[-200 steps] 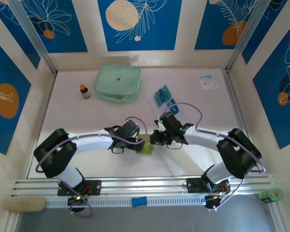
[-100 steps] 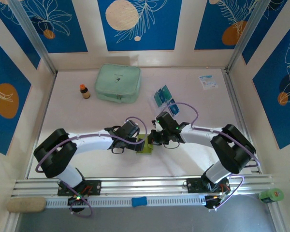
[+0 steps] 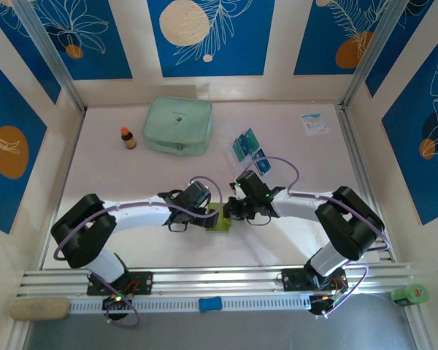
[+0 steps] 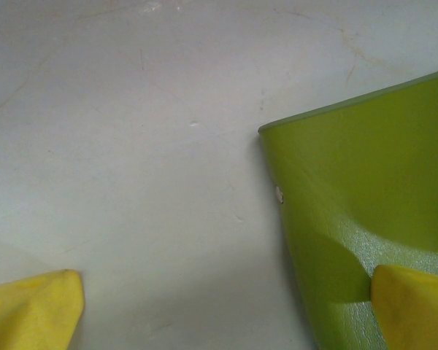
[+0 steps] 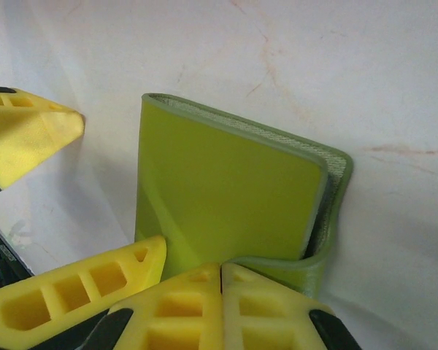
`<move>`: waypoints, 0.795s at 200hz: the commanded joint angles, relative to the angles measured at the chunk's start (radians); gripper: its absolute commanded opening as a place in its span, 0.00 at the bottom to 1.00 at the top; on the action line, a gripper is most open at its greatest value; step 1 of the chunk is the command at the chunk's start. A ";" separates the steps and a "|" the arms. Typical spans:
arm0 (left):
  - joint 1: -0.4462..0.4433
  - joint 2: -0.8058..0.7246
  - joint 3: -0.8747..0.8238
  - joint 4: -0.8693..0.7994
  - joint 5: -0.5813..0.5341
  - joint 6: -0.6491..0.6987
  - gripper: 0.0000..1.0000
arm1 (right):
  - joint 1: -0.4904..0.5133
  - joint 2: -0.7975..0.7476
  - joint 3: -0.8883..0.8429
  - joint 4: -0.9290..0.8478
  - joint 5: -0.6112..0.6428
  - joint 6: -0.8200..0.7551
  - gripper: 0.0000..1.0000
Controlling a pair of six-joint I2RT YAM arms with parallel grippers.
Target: Put the credit cards into the card holder
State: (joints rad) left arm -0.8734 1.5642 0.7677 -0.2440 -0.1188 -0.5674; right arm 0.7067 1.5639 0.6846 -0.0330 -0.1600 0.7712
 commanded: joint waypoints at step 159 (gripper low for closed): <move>-0.012 0.049 -0.028 0.002 0.022 0.004 1.00 | -0.044 -0.075 0.005 -0.035 -0.019 0.045 0.00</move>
State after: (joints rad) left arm -0.8757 1.5650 0.7677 -0.2432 -0.1211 -0.5678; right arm 0.6624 1.4647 0.6651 -0.0814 -0.1619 0.8047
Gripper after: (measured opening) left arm 0.998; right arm 0.054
